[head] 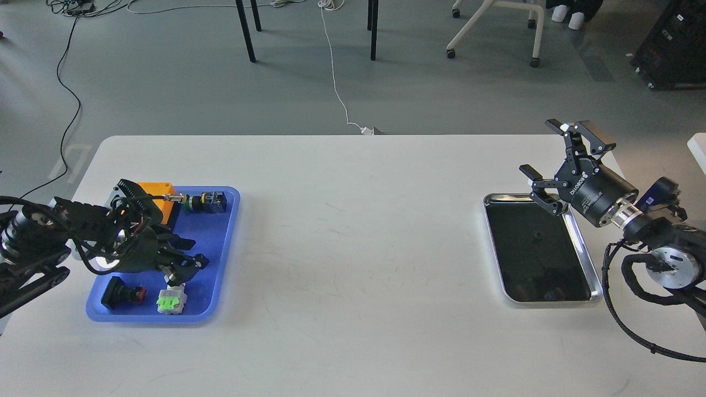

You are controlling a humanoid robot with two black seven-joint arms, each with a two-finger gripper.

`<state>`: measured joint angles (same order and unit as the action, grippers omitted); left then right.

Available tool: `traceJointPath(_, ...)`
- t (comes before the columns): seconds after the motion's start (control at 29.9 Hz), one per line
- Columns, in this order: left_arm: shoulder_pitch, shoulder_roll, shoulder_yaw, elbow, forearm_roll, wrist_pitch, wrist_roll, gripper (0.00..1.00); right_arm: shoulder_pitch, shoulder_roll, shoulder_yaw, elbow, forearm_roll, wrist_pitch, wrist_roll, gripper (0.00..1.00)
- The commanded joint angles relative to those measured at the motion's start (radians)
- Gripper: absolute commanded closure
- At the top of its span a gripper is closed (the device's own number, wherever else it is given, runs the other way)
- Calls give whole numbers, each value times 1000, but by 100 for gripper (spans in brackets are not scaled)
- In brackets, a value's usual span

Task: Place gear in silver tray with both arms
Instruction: 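Grasp another small black gear in the blue tray with the left gripper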

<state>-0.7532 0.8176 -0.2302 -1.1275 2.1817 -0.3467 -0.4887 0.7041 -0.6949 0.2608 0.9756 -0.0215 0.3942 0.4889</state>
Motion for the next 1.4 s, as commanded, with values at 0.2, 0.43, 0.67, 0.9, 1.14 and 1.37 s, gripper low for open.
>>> traceJointPath(0.2,0,0,0,0,0,0,0,49,0,0,0,0,0,0,0,2)
traceJointPath(0.43,0,0,0,0,0,0,0,49,0,0,0,0,0,0,0,2)
traceJointPath(0.67,0,0,0,0,0,0,0,49,0,0,0,0,0,0,0,2)
traceJointPath(0.9,0,0,0,0,0,0,0,49,0,0,0,0,0,0,0,2)
traceJointPath(1.14,0,0,0,0,0,0,0,49,0,0,0,0,0,0,0,2)
traceJointPath(1.37,28,-18,-1,-6,0,0,0,51,-15,-9,3,2,0,-2,0,2)
